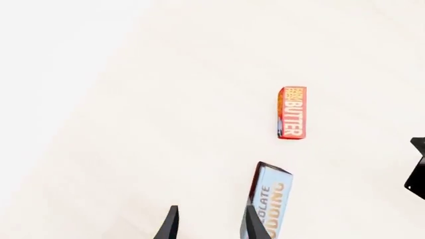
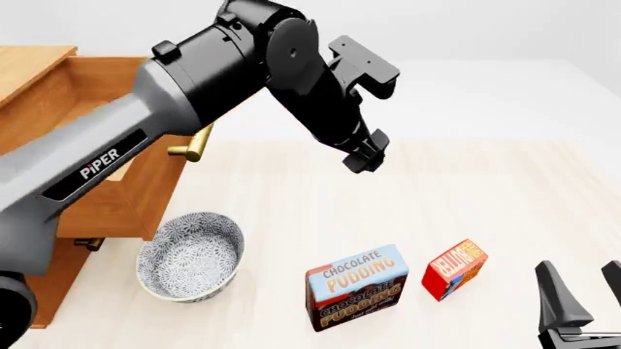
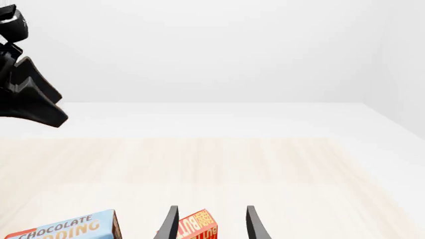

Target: Put the butter at the back in the top drawer of the cabinet and close it.

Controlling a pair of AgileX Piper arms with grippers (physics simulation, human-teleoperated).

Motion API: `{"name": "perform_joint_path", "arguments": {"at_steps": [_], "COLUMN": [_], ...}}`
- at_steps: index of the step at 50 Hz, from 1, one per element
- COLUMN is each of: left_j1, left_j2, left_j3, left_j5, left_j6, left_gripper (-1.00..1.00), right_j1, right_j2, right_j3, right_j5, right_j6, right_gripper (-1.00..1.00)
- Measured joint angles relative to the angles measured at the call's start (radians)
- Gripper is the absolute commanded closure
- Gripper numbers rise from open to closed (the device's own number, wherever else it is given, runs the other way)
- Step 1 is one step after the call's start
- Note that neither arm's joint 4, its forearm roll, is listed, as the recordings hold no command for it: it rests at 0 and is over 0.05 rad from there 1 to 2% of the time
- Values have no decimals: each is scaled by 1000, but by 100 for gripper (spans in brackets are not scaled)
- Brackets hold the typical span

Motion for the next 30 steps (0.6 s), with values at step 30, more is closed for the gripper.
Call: {"name": "perform_joint_path", "arguments": {"at_steps": [30], "left_j1": [-90], "left_j2": [180], "left_j3": [-180], "left_j5": [53], "left_j6": [-28], "left_gripper": [-100], "right_j1": [0], "right_j2": [0], "right_j3": [0], "right_j5": [0], "right_j6": [0], "right_gripper": [-100]}}
